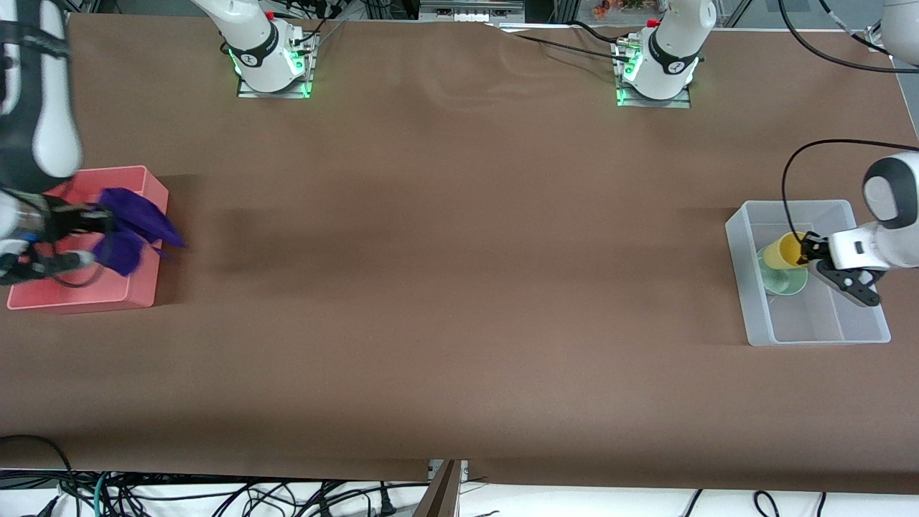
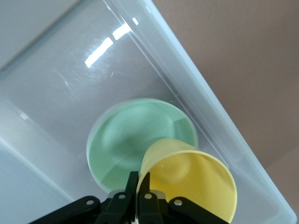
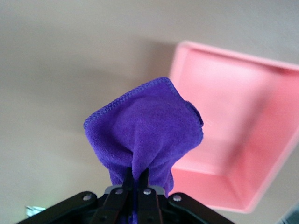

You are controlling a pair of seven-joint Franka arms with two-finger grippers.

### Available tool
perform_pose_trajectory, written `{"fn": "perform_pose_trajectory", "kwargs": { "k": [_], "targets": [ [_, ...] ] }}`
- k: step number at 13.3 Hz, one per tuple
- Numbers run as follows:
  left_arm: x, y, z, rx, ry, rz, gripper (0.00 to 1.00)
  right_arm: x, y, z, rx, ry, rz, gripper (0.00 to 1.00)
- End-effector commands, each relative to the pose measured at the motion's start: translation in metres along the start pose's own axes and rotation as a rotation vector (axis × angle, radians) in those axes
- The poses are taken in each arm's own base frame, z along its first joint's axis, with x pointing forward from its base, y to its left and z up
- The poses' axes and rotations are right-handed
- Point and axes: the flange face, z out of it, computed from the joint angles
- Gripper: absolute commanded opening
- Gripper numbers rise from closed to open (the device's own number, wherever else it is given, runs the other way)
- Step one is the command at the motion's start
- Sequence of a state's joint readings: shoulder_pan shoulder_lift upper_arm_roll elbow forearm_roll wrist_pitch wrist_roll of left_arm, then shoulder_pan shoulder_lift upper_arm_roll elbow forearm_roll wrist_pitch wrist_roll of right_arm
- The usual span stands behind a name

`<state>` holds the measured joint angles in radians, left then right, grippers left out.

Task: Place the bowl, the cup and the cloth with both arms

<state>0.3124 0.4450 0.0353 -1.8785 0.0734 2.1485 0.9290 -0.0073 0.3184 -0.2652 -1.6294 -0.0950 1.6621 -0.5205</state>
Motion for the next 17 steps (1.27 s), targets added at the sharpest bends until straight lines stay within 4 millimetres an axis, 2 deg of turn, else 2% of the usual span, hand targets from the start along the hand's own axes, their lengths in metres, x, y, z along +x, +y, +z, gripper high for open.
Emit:
{"fn": "perform_pose_trajectory", "kwargs": {
  "k": [1, 2, 4, 5, 6, 7, 8, 9, 11, 13, 15, 17],
  "targets": [
    [-0.002, 0.000, -0.013, 0.024, 0.014, 0.001, 0.55, -0.035, 0.047, 0.032, 0.020, -0.061, 0.022, 0.00],
    [-0.001, 0.000, -0.020, 0.033, 0.023, 0.000, 0.99, -0.044, 0.060, 0.046, 0.027, -0.076, 0.044, 0.00],
    [0.005, -0.004, -0.050, 0.078, 0.055, 0.003, 1.00, -0.054, 0.078, 0.077, 0.029, -0.082, 0.038, 0.00],
    [0.006, -0.006, -0.063, 0.096, 0.067, 0.003, 1.00, -0.052, 0.079, 0.090, 0.028, -0.080, 0.038, 0.00],
    [0.009, -0.006, -0.083, 0.119, 0.085, 0.005, 1.00, -0.051, 0.077, 0.096, 0.034, -0.079, 0.037, 0.13],
    [0.010, -0.004, -0.103, 0.143, 0.110, 0.003, 1.00, -0.049, 0.076, 0.098, 0.035, -0.079, 0.038, 0.90],
    [0.012, 0.002, -0.126, 0.125, 0.193, -0.060, 1.00, -0.049, 0.077, 0.096, 0.038, -0.072, 0.042, 1.00],
    [0.011, 0.009, -0.146, 0.081, 0.281, -0.141, 1.00, -0.050, 0.078, 0.089, 0.034, -0.057, 0.047, 1.00],
    [0.023, 0.040, -0.178, 0.023, 0.301, -0.253, 1.00, -0.051, 0.077, 0.052, 0.052, 0.023, 0.064, 1.00],
    [0.033, 0.073, -0.207, -0.018, 0.237, -0.374, 1.00, -0.047, 0.059, -0.004, 0.101, 0.121, 0.051, 1.00],
    [0.044, 0.104, -0.242, -0.038, 0.146, -0.487, 1.00, -0.017, 0.003, -0.069, 0.042, 0.194, -0.068, 1.00],
    [0.045, 0.133, -0.276, -0.074, 0.087, -0.600, 1.00, -0.016, -0.032, -0.127, -0.092, 0.254, -0.146, 1.00]
  ]
}}
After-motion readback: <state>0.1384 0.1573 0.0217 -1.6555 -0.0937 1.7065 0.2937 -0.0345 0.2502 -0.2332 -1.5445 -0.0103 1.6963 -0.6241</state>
